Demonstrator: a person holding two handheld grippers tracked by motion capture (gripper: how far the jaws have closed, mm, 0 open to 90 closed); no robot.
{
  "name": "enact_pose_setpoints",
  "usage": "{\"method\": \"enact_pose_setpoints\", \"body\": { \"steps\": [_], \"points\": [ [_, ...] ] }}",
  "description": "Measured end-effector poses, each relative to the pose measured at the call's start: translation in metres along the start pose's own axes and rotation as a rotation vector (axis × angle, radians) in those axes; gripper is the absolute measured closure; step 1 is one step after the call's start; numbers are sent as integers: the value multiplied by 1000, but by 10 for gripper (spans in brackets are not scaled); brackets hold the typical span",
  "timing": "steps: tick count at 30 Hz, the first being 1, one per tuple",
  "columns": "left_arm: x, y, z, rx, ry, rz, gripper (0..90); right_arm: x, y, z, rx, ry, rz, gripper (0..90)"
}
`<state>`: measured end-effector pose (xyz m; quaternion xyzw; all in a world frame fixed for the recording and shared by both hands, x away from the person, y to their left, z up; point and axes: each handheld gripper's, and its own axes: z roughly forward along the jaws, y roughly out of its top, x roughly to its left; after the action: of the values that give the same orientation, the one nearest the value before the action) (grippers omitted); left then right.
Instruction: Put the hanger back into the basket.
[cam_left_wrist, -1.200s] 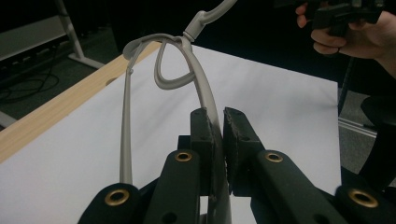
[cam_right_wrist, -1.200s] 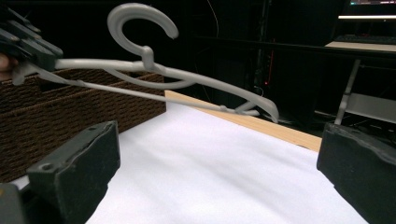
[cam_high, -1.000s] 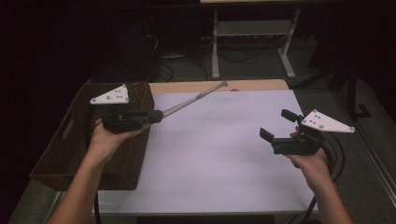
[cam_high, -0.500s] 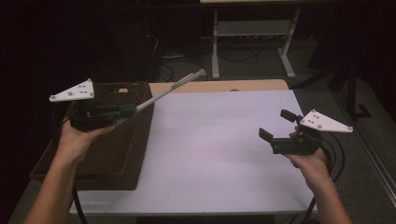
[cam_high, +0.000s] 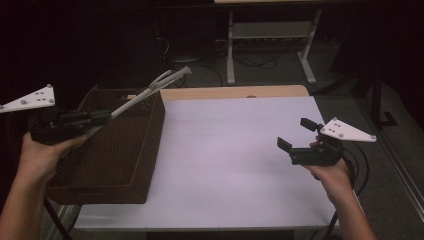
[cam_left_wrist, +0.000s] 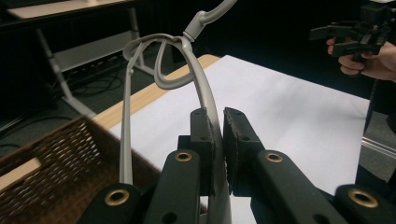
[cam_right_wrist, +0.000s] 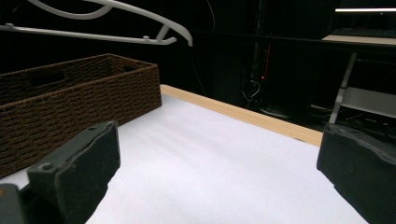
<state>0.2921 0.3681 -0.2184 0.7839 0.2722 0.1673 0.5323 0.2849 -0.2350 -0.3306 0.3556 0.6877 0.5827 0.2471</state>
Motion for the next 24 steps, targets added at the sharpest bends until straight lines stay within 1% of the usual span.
{"method": "enact_pose_setpoints", "body": {
  "steps": [1, 2, 3, 4, 5, 6, 7, 8, 9, 12, 17, 19, 21, 24],
  "points": [
    [0, 0, 0, 0, 0, 0, 837, 0, 0, 0, 0, 0, 0, 0],
    [1, -1, -4, 3, 6, 0, 838, 0, 0, 1, 1, -1, 1, 0],
    [2, -4, -12, -2, 20, -8, 837, 0, -1, 1, 3, -2, 1, 0],
    [2, -4, -12, -2, 20, -8, 838, 0, -1, 1, 5, -2, 2, 0],
    [3, -6, -16, -4, 26, -9, 838, 0, -1, 1, 5, -2, 2, 0],
    [5, -9, -24, -10, 34, -20, 837, 0, -2, 2, 8, -2, 1, 0],
    [5, -9, -24, -10, 34, -20, 837, 0, -2, 2, 10, -1, 4, 0],
    [6, -12, -31, -4, 40, -27, 837, 0, -2, 3, 11, -2, 3, 0],
    [6, -12, -31, -4, 40, -27, 837, 0, -2, 3, 11, -2, 3, 0],
    [8, -19, -39, 22, 61, -33, 837, 0, -3, 4, 17, -2, 7, 0],
    [13, -34, -50, 35, 83, -60, 837, 0, -4, 6, 23, -2, 5, 0],
    [15, -40, -52, 45, 92, -75, 837, -1, -5, 7, 26, -5, 4, 0],
    [18, -45, -56, 57, 105, -79, 837, -1, -5, 7, 28, -5, 5, 0],
    [20, -51, -60, 60, 110, -93, 836, -1, -5, 7, 31, -7, 10, 0]
  ]
}}
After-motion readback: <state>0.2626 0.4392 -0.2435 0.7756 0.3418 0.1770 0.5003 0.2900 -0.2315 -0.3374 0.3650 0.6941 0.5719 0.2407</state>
